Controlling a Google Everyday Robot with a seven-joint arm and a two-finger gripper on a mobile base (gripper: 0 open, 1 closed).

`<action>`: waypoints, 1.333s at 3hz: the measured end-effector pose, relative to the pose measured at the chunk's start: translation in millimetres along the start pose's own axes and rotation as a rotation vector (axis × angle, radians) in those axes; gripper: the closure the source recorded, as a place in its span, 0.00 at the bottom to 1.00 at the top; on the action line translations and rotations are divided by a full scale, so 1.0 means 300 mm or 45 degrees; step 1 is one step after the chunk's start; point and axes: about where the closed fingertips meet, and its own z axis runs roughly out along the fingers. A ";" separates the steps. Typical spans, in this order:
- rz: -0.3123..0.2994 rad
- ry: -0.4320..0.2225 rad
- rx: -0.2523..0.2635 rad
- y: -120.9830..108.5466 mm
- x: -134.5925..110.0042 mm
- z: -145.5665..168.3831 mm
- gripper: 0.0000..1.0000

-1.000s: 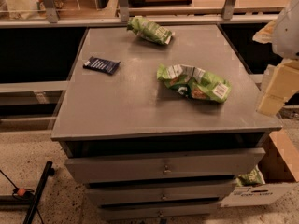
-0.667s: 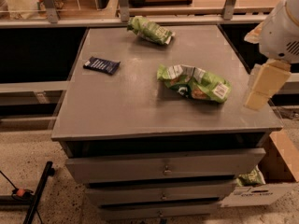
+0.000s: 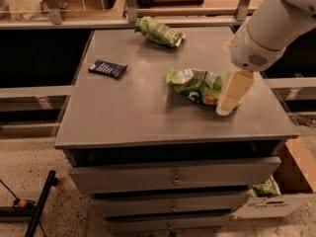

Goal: Pick green rice chip bag

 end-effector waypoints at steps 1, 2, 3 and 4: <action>-0.016 -0.038 -0.030 -0.040 -0.065 0.122 0.18; -0.017 -0.061 -0.048 -0.058 -0.101 0.194 0.41; -0.035 -0.039 -0.061 -0.061 -0.121 0.240 0.65; -0.042 -0.004 -0.067 -0.070 -0.131 0.242 0.87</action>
Offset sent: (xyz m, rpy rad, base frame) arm 0.0588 0.0522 -0.0591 0.0705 0.0325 0.0464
